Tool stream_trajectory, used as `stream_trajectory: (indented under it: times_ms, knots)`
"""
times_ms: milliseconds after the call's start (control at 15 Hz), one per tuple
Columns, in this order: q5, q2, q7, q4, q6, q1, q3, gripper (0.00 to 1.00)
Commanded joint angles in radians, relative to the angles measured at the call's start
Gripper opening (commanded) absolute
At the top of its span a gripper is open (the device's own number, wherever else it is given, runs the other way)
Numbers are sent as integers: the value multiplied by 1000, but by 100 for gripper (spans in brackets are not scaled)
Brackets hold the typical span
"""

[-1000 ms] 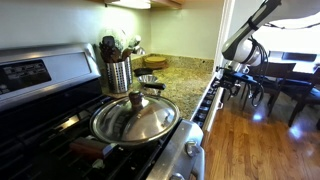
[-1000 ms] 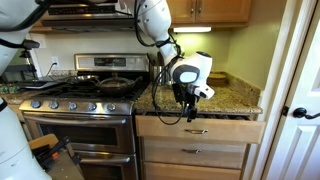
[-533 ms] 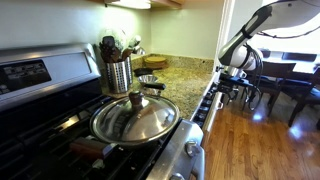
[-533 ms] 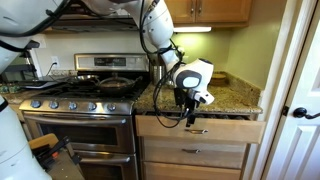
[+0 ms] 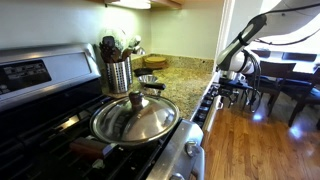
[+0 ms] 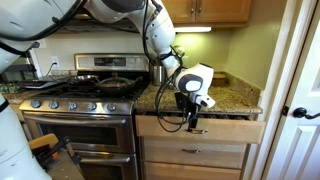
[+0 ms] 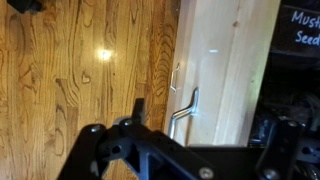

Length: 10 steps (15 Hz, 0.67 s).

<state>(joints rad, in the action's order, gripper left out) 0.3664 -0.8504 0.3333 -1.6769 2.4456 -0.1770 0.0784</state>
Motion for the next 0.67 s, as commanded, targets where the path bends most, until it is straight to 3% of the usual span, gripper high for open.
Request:
stream_trajectory:
  times_ms: [0,600]
  knots:
    - [-67,18,20,-32,-34,37,50,100]
    - [-245,63,4,-133,-30,112,134,100]
